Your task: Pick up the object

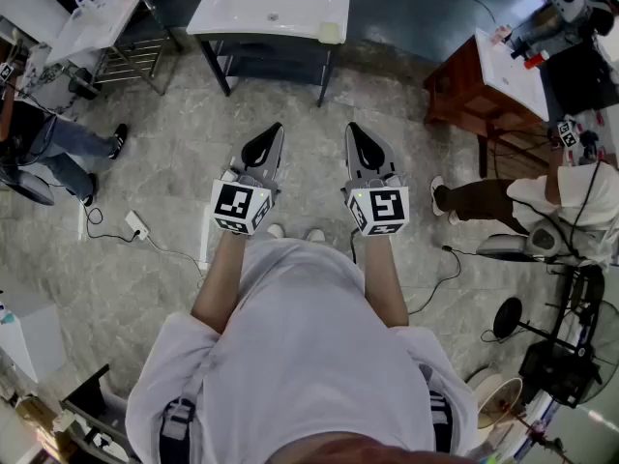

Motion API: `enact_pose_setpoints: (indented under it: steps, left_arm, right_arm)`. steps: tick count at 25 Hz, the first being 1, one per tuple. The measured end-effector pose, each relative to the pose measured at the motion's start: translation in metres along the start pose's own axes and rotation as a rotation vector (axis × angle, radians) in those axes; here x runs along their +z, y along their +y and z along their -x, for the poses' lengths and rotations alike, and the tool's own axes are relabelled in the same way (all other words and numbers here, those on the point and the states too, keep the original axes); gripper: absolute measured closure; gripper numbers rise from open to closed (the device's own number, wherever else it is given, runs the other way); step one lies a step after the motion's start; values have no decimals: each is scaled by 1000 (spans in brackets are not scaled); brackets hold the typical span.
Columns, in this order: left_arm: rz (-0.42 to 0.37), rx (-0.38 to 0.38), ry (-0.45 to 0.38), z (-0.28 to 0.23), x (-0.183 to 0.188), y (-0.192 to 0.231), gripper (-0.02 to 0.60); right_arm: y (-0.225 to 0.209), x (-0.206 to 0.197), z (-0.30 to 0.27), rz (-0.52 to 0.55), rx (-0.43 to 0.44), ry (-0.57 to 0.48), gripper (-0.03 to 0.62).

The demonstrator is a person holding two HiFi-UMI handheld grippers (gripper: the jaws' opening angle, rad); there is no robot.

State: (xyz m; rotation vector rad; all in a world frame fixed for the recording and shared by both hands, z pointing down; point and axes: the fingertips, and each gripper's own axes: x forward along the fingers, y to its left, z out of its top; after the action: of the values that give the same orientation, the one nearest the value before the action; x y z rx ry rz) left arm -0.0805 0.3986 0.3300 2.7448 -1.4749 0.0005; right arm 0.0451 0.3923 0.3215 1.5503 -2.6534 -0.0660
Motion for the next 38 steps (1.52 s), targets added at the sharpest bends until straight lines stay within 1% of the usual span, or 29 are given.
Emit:
enact_pose_setpoints:
  steps: [6,11,16,20,24,30,34,38]
  left_arm:
    - [2,-11,-1,1,-1,2,583]
    - [3,-16,3,2,-1,-6,583]
    - [0,1,4,3,-4,-9,583]
    - [-5,36,0,-1,-5,-10,583]
    - [-8,74,19,-7,-10,-18,583]
    - [-44,123,44,-20,-16,-24,583]
    - [-60,130,53,-27,-17,-32,583]
    - [-76,132,55,-50,-18,-28,583]
  right_arm:
    - [2,1,0,-12,-7,-10,591]
    - [-1,1,8,-21,-10,-10,591]
    - [-9,0,13,-20,-4,-14,591]
    - [-25,-4,19,-20,4,-17,591]
    - [-49,-11,30,-38,7,-14,591]
    - [-81,-27,34,-45,17,-6,591]
    - [-95,-38,38,-61,16,3,591]
    - [-111,-45,23,-61,23,10,591]
